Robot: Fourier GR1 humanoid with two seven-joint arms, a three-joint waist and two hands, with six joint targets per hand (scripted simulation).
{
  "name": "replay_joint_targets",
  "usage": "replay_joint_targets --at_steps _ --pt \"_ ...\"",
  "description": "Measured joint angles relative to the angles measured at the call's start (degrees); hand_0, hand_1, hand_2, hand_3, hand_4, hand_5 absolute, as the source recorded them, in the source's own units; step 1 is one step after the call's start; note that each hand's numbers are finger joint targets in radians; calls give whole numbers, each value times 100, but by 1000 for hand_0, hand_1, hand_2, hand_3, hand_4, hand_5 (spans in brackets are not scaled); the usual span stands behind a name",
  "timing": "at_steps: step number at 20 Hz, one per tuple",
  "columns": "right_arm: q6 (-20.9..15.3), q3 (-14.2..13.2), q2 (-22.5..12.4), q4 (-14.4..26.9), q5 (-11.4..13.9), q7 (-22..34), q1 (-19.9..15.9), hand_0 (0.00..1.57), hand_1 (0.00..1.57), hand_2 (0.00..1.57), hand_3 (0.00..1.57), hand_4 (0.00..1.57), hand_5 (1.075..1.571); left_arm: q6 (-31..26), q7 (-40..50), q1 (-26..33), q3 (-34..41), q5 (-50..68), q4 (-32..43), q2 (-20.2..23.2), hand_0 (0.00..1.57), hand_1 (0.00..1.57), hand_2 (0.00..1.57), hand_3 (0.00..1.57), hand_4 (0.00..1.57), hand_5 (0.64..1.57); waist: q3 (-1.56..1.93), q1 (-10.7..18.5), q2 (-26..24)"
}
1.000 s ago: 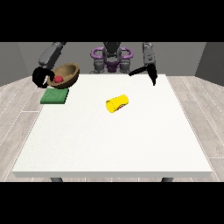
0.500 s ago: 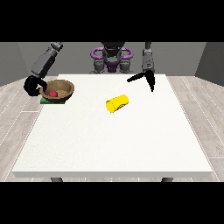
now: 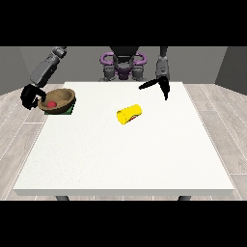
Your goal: Pick the cup and pour the ball into the bowl, then pick the bowl and place it on the pad
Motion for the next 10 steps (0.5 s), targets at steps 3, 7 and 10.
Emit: replay_joint_targets --at_steps 3,7,10 --pt "160 -100 -53 174 -112 120 -31 1571 1571 1571 0 765 1568 -27 131 132 4 17 -224 21 0 0 0 0 0 1566 -1 -53 -72" --pt "134 -135 -87 285 -173 405 -70 1571 1571 1571 815 735 1571 -115 221 333 -97 56 -258 -49 0 0 0 0 0 1566 -5 -17 -356" --pt "132 -87 -93 322 -140 541 -89 1571 1571 1571 1023 731 1569 -211 331 300 -75 111 -346 0 0 0 0 0 0 1567 -6 21 -396"
